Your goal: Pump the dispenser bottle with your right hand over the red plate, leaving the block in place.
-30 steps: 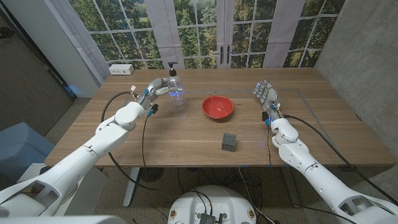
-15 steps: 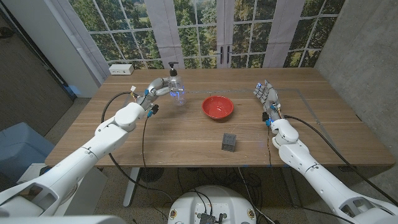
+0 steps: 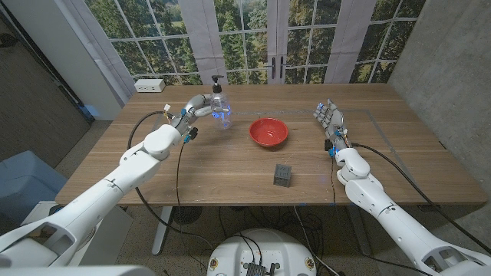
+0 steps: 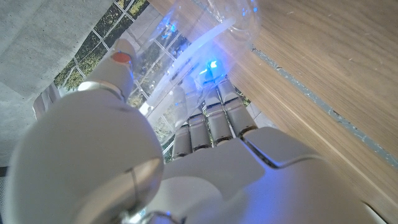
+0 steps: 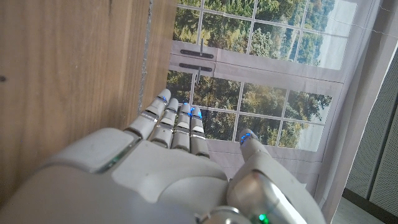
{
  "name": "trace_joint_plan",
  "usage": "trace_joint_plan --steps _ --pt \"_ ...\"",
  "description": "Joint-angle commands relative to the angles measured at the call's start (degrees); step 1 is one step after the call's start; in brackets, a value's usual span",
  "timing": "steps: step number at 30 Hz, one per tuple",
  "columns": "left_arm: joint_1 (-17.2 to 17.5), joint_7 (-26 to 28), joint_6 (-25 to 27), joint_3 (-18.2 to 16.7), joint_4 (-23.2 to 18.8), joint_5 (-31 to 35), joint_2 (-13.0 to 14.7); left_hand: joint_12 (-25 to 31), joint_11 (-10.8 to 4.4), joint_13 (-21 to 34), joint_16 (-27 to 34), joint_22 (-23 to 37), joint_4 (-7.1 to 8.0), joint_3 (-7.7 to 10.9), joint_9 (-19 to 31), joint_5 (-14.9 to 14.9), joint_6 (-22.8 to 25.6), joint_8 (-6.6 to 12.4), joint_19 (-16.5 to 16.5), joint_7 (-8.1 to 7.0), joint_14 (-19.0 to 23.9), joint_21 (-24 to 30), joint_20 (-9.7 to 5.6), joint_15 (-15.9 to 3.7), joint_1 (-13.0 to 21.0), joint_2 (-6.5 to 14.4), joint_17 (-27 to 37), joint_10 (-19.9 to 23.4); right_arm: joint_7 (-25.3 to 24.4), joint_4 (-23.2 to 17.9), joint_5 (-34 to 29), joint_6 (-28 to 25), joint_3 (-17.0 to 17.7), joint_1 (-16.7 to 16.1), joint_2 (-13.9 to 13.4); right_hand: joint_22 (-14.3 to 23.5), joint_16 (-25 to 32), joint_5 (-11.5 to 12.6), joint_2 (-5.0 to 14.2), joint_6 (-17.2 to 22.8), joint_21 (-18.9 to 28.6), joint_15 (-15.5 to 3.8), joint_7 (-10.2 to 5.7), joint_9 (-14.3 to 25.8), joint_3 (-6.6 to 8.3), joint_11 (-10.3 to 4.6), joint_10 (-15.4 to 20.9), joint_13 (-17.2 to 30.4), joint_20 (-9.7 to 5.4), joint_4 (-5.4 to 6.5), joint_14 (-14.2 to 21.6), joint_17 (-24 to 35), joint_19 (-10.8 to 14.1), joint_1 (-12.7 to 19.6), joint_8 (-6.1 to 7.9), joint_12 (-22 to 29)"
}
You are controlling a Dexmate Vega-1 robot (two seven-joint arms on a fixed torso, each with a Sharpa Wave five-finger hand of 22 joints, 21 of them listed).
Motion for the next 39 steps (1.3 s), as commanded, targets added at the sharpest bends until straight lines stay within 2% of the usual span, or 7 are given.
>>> trace_joint_plan --steps 1,16,22,25,35,39 --pt "-2.4 -1.7 -1.0 1.6 2.0 1.0 -1.3 -0.1 -10.7 0.2 0.2 0.2 4.72 5.53 0.1 0.2 11.8 0.14 4.3 -9.65 10.8 0.5 -9.24 -19.28 11.6 12.2 0.1 11.1 -0.3 -1.2 -0.1 0.3 0.4 -1.0 -0.5 0.2 0.3 0.0 1.39 0.4 -0.3 0.0 0.2 0.3 0.04 -0.11 0.4 0.2 0.1 -0.27 0.2 0.2 0.7 -0.1 0.07 0.2" --pt "-5.1 -3.7 -2.3 3.5 4.0 2.1 -3.0 -0.4 -10.67 0.2 0.1 0.2 4.73 5.39 0.3 0.3 11.8 0.04 4.1 -9.69 10.9 0.7 -9.2 -19.28 11.6 12.2 0.1 11.2 -0.1 -1.4 0.4 0.8 0.9 -1.5 -0.7 0.2 0.3 0.0 1.43 0.5 -0.5 -0.06 0.14 0.3 0.05 -0.14 0.4 0.2 0.09 -0.34 0.2 0.2 0.7 -0.1 0.06 0.2" --pt "-5.9 -3.4 -0.9 4.4 3.4 4.0 -3.0 -0.5 -10.62 0.2 0.0 0.2 4.72 5.35 0.3 0.3 11.9 -0.01 4.0 -9.73 10.8 0.8 -9.22 -19.27 11.6 12.2 0.1 11.2 0.2 -1.2 0.6 1.1 1.1 -1.7 -0.7 0.2 0.3 0.0 1.42 0.5 -0.5 0.03 0.15 0.3 0.03 -0.18 0.4 0.2 0.08 -0.37 0.2 0.2 0.7 -0.1 0.06 0.2" --pt "-6.4 -4.8 -0.8 4.7 3.7 3.3 -3.0 -0.6 -10.66 0.2 0.0 0.2 4.75 5.3 0.3 0.3 11.9 -0.04 3.9 -9.61 10.9 0.9 -9.17 -19.25 11.6 12.2 0.2 11.3 0.3 -1.1 0.4 1.4 1.1 -1.7 -0.8 0.2 0.3 0.0 1.42 0.4 -0.6 -0.1 0.18 0.3 0.03 -0.21 0.4 0.2 0.09 -0.37 0.3 0.2 0.7 -0.2 0.05 0.2" --pt "-7.0 -4.2 1.2 5.3 1.9 5.5 -2.3 -0.7 -10.63 0.2 -0.1 0.1 4.74 5.21 0.4 0.3 11.8 -0.18 3.8 -9.73 10.9 1.1 -9.15 -19.27 11.6 12.2 0.2 11.5 0.7 -0.9 1.1 2.0 1.5 -2.2 -0.6 0.2 0.3 0.0 1.41 0.5 -0.6 -0.01 0.14 0.3 0.02 -0.16 0.4 0.2 0.1 -0.42 0.2 0.2 0.8 -0.2 0.06 0.2" --pt "-7.2 -2.3 4.8 5.8 -0.7 8.6 -1.3 -0.8 -10.65 0.3 -0.2 0.1 4.74 5.2 0.4 0.3 11.9 -0.22 3.8 -9.75 10.8 1.2 -9.14 -19.27 11.6 12.2 0.2 11.4 0.8 -0.9 1.0 2.4 1.6 -2.3 -0.6 0.2 0.3 0.0 1.41 0.5 -0.7 -0.07 0.08 0.3 0.01 -0.14 0.4 0.2 0.11 -0.44 0.2 0.2 0.8 -0.2 0.05 0.2"
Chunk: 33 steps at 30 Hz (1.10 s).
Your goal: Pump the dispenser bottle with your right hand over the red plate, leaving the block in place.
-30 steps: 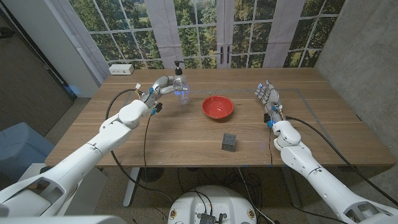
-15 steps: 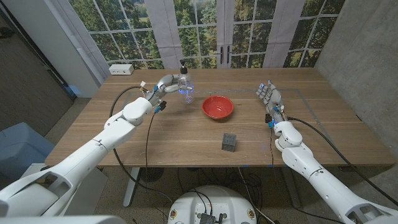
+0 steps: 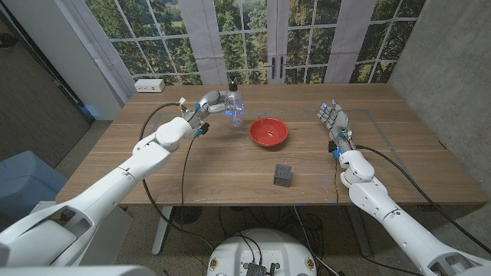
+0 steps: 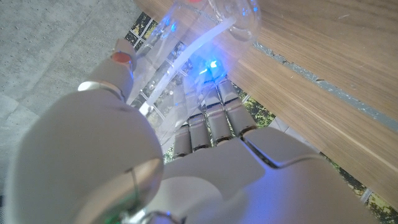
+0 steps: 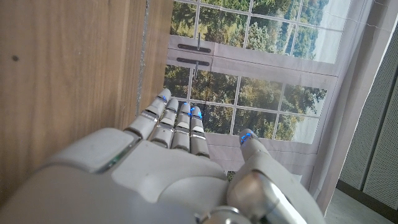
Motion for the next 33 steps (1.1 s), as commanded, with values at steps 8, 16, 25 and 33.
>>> trace_joint_plan --steps 8,16,25,33 --pt "-2.0 2.6 8.1 2.3 -5.4 7.7 1.8 -0.5 -10.87 0.4 0.2 0.1 4.86 5.29 0.1 0.6 11.6 0.28 4.0 -10.17 10.2 0.4 -8.66 -19.15 11.7 12.3 0.1 10.9 0.5 1.0 0.4 1.2 0.5 -0.2 0.3 0.2 0.3 0.0 1.21 0.5 -0.3 -0.06 0.15 0.3 0.18 -0.22 0.4 0.2 -0.32 -0.3 0.2 0.2 0.4 0.0 0.06 0.2" --pt "-2.7 3.9 10.7 3.0 -7.1 10.9 2.3 -0.7 -11.17 0.3 0.1 0.1 4.94 5.28 0.1 0.6 11.5 0.15 3.7 -10.27 10.2 0.4 -8.62 -19.21 11.6 12.3 0.1 10.9 0.9 2.2 0.7 1.4 0.4 0.5 0.8 0.2 0.3 0.0 1.22 0.5 -0.3 -0.11 0.26 0.3 0.17 -0.15 0.4 0.2 -0.32 -0.32 0.2 0.2 0.4 0.0 0.05 0.2" --pt "-3.8 3.2 14.9 4.5 -9.8 14.9 3.3 -0.9 -11.44 0.3 0.1 0.1 4.92 5.14 0.1 0.5 11.7 0.05 3.5 -10.4 10.3 0.6 -8.41 -19.27 11.6 12.3 0.2 11.1 1.1 2.6 0.7 2.0 0.5 0.6 1.0 0.2 0.3 0.0 1.2 0.5 -0.4 -0.11 0.21 0.3 0.17 -0.11 0.5 0.2 -0.33 -0.37 0.2 0.2 0.5 0.0 0.06 0.2" --pt "-5.5 0.3 18.2 5.9 -11.5 16.8 4.0 -1.0 -11.55 0.3 0.0 0.1 4.87 5.07 0.1 0.5 11.7 -0.04 3.4 -10.39 10.4 0.7 -8.47 -19.27 11.7 12.3 0.3 11.1 1.5 2.8 1.2 2.1 0.6 0.5 1.1 0.2 0.3 0.0 1.21 0.5 -0.4 -0.08 0.19 0.3 0.17 -0.1 0.5 0.2 -0.32 -0.41 0.2 0.2 0.4 0.0 0.07 0.2"
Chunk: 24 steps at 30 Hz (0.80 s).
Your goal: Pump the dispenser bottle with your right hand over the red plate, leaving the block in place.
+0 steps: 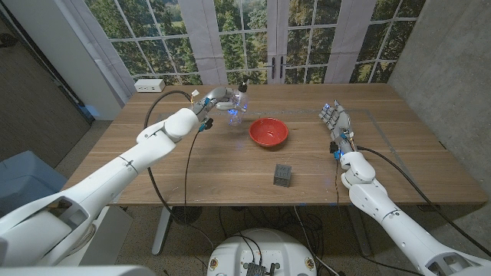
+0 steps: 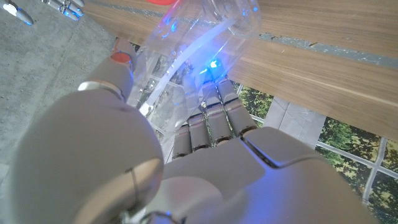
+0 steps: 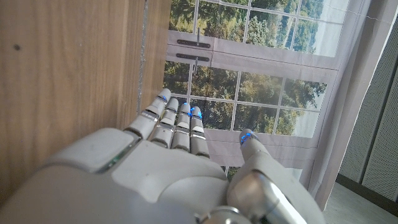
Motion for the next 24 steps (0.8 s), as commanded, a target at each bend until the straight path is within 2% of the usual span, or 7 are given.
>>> trace_joint_plan --steps 1,24 --pt "-2.1 -2.6 5.4 2.2 -3.0 4.6 1.1 -0.2 -11.43 0.2 0.0 0.1 4.88 5.07 0.2 0.3 11.7 0.14 3.7 -10.38 10.4 0.4 -8.13 -19.25 11.7 12.3 0.3 11.2 0.4 0.7 0.2 0.6 0.1 0.1 0.2 0.2 0.3 0.0 1.22 0.5 -0.1 0.03 0.16 0.3 0.17 -0.09 0.5 0.2 0.0 -0.42 0.2 0.2 0.1 0.0 0.07 0.2" --pt "-5.3 -7.9 15.7 6.7 -9.1 14.0 2.3 -0.5 -11.21 0.4 -0.1 0.1 4.83 4.88 0.2 0.3 11.8 -0.13 3.5 -10.43 10.3 0.9 -8.22 -19.25 11.8 12.3 0.4 11.3 1.2 0.4 0.8 1.5 0.6 -0.7 0.0 0.2 0.3 0.0 1.2 0.5 -0.2 -0.05 0.19 0.3 0.14 -0.13 0.5 0.2 0.0 -0.47 0.3 0.3 0.2 -0.1 0.06 0.2"
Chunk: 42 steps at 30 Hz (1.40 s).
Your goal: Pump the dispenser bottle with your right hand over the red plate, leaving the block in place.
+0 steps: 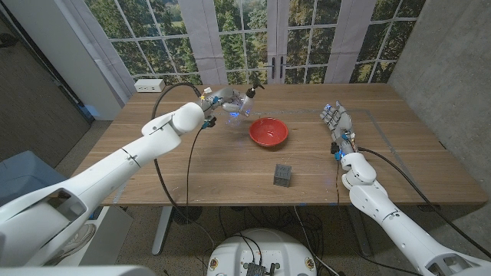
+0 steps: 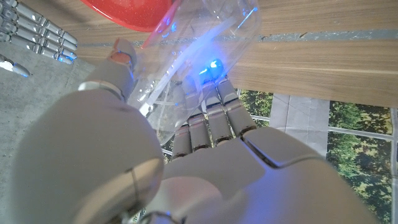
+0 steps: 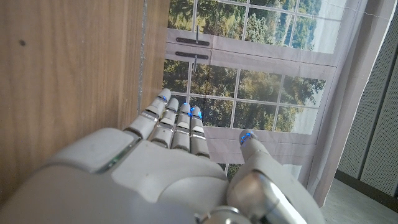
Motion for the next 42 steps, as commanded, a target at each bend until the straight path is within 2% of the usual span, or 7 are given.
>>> trace_joint_plan --steps 1,9,18,21,23,31,42 --pt "-1.8 -3.4 4.5 2.3 -2.8 4.1 0.6 -0.1 -11.29 0.2 0.3 0.2 4.82 4.9 0.2 0.5 11.8 0.37 3.8 -10.33 10.4 0.5 -7.98 -19.23 11.8 12.3 0.1 11.3 0.6 -0.1 0.3 0.4 0.2 -0.4 -0.2 0.2 0.3 0.0 1.2 0.5 -0.2 -0.05 0.07 0.3 0.14 -0.13 0.5 0.2 -0.01 -0.47 0.3 0.3 0.2 -0.1 0.05 0.2" --pt "-2.4 -3.4 8.5 4.6 -5.3 10.2 0.7 -0.2 -11.3 0.3 0.3 0.2 4.85 4.84 0.2 0.5 11.8 0.28 3.7 -10.53 10.5 0.6 -8.05 -19.24 11.8 12.3 0.1 11.3 0.4 -0.8 0.4 0.6 0.4 -1.1 -0.4 0.2 0.3 0.0 1.21 0.5 -0.2 -0.07 0.26 0.3 0.15 -0.16 0.5 0.2 0.0 -0.52 0.3 0.3 0.2 0.0 0.05 0.2" --pt "-3.2 -6.1 12.4 6.6 -7.4 14.9 0.8 -0.2 -11.42 0.4 0.2 0.2 4.85 4.77 0.3 0.5 11.9 0.2 3.6 -10.38 10.5 0.9 -8.11 -19.23 11.9 12.3 0.2 11.5 0.7 -1.5 0.7 0.7 0.6 -1.7 -0.8 0.2 0.3 0.0 1.2 0.5 -0.2 -0.05 0.18 0.3 0.14 -0.08 0.5 0.2 -0.01 -0.55 0.3 0.3 0.3 -0.1 0.05 0.2" --pt "-2.5 -5.9 10.9 5.2 -7.1 12.9 0.7 -0.2 -11.52 0.5 0.2 0.2 4.84 4.77 0.3 0.5 11.9 0.18 3.6 -10.42 10.4 0.9 -8.12 -19.23 11.9 12.3 0.1 11.5 0.7 -1.5 0.6 0.7 0.6 -1.7 -0.8 0.2 0.3 0.0 1.2 0.5 -0.2 -0.02 0.16 0.3 0.13 -0.12 0.5 0.2 0.01 -0.55 0.3 0.3 0.3 -0.1 0.05 0.2" --pt "-2.5 -4.9 14.5 7.0 -8.7 18.1 0.7 -0.3 -11.54 0.5 0.2 0.2 4.85 4.75 0.3 0.5 11.9 0.19 3.5 -10.41 10.5 0.9 -8.17 -19.23 11.9 12.3 0.2 11.5 1.0 -1.5 1.0 0.9 0.7 -1.8 -0.6 0.2 0.3 0.0 1.22 0.5 -0.3 -0.03 0.13 0.3 0.14 -0.12 0.5 0.2 0.06 -0.55 0.3 0.3 0.2 -0.1 0.05 0.2" --pt "-2.7 -7.1 15.8 7.3 -9.0 19.4 0.3 -0.4 -11.61 0.6 0.2 0.2 4.83 4.71 0.3 0.5 12.0 0.13 3.3 -10.47 10.5 1.0 -8.19 -19.24 12.0 12.3 0.2 11.5 1.1 -2.2 0.6 1.0 0.7 -2.1 -1.1 0.2 0.3 0.0 1.25 0.6 -0.3 -0.07 0.16 0.3 0.13 -0.16 0.5 0.2 0.01 -0.53 0.3 0.3 0.3 -0.1 0.06 0.2" --pt "-2.3 -7.3 14.4 6.2 -8.1 18.3 0.0 -0.5 -11.7 0.8 0.1 0.2 4.87 4.69 0.5 0.5 12.0 0.08 3.2 -10.57 10.4 1.2 -8.3 -19.21 12.1 12.3 0.2 11.4 -0.5 -2.9 -0.8 1.0 0.6 -2.2 -1.2 0.2 0.3 0.0 1.29 0.5 -0.3 -0.09 0.12 0.3 0.17 -0.19 0.5 0.2 0.0 -0.57 0.3 0.3 0.3 -0.1 0.04 0.2"
